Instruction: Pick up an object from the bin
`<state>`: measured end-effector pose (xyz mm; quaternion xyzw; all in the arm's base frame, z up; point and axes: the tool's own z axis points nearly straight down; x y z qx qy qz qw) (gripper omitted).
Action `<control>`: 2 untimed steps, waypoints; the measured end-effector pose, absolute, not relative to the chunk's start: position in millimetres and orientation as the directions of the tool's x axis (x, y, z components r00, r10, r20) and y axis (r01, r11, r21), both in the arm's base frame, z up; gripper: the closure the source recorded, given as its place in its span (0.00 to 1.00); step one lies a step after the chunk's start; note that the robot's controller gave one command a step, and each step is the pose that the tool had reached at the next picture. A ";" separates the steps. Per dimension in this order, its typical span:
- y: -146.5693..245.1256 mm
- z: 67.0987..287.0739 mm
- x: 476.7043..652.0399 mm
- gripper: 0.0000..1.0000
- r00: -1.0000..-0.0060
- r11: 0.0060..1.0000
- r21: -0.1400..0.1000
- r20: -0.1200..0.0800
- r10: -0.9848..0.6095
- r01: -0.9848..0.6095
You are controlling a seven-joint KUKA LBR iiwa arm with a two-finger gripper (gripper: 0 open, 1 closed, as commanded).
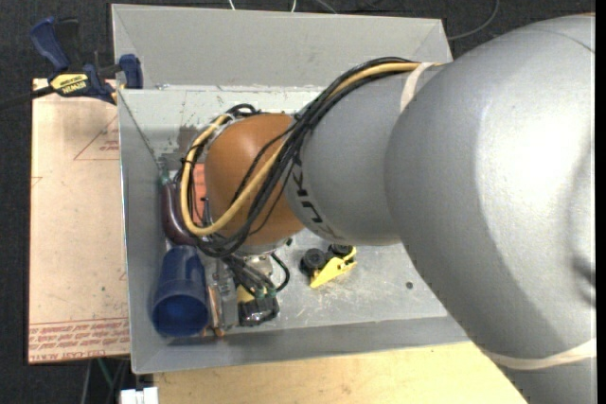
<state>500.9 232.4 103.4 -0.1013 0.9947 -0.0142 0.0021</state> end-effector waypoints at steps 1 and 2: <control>234.2 106.2 501.5 0.00 -0.979 0.979 -0.025 -0.004 -0.202 -0.202; 231.1 71.7 498.3 0.00 -0.898 0.897 -0.032 0.000 -0.440 -0.440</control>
Offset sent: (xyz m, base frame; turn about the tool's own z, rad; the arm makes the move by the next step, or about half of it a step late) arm -0.0065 0.0028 -0.0334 -0.2655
